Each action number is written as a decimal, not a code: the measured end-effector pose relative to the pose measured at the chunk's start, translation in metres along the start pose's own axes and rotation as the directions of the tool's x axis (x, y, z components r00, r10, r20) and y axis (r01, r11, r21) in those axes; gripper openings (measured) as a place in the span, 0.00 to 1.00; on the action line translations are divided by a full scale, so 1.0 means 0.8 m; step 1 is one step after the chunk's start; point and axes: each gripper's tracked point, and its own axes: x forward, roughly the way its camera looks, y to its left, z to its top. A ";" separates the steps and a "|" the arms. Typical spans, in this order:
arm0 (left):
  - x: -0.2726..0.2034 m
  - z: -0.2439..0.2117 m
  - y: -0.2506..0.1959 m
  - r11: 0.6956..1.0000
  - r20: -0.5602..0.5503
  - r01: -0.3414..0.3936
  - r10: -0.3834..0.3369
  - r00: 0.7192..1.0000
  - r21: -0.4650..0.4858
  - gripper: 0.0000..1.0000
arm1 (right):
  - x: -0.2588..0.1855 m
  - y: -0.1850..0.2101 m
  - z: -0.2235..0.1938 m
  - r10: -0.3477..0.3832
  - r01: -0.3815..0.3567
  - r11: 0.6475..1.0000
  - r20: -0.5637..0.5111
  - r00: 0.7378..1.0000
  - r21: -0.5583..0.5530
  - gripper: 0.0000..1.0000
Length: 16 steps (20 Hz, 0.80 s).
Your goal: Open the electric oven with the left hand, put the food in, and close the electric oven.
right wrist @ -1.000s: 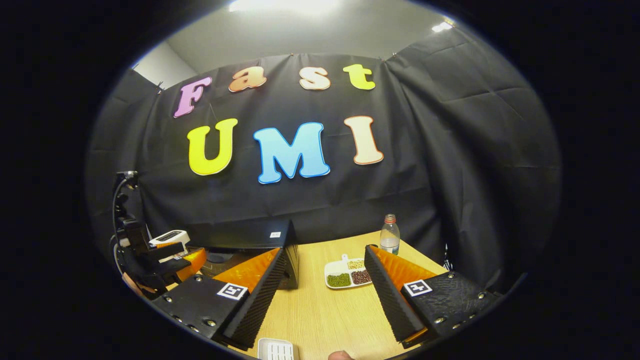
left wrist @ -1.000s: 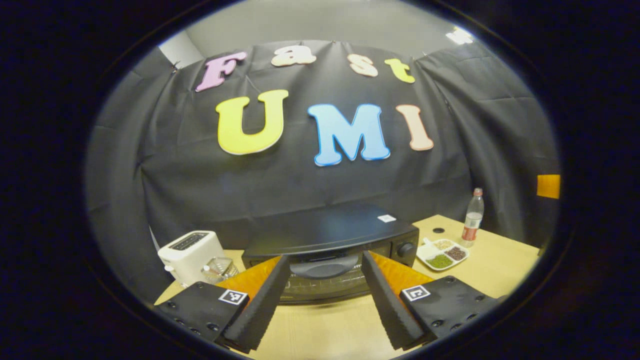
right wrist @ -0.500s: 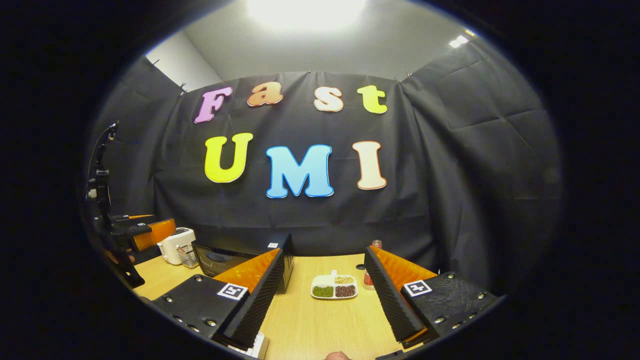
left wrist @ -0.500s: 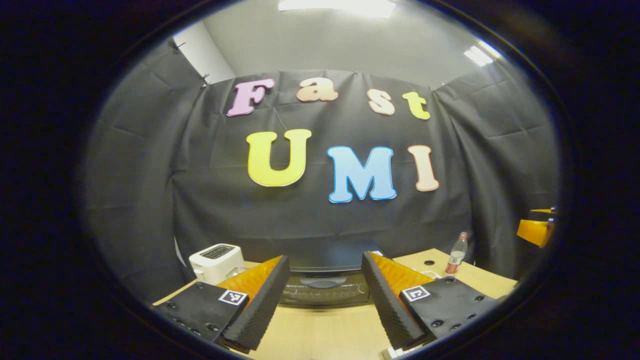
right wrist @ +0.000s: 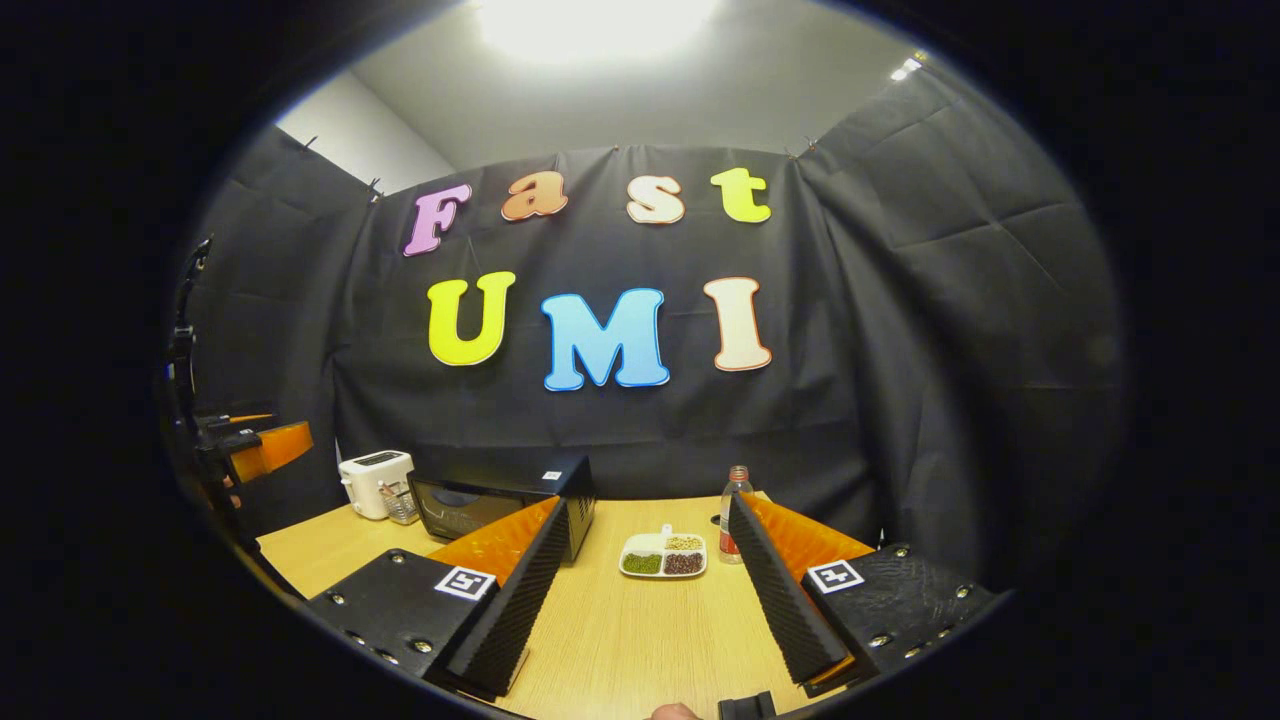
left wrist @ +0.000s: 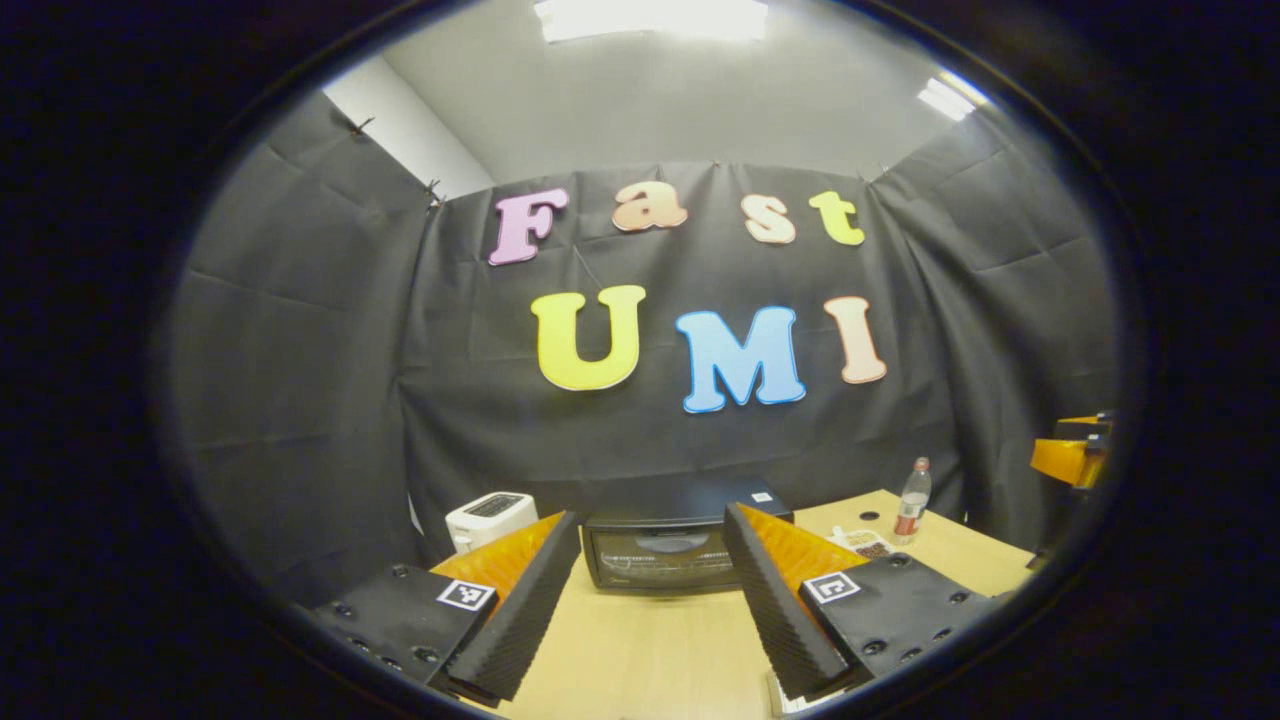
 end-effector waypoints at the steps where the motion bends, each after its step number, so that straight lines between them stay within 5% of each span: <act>1: -0.008 0.003 0.003 1.000 0.003 0.003 -0.003 1.000 0.002 1.00 | -0.003 -0.004 0.003 -0.013 0.013 1.000 0.005 1.000 -0.003 0.98; 6: -0.028 0.000 0.028 0.999 -0.003 0.033 -0.033 0.999 0.018 0.96 | -0.027 0.004 0.017 -0.053 0.053 0.999 0.044 0.998 0.009 0.97; 16: -0.042 -0.003 0.087 0.999 0.033 -0.019 0.020 0.999 -0.039 1.00 | -0.030 0.057 0.030 -0.036 0.037 0.999 0.076 0.996 -0.016 0.97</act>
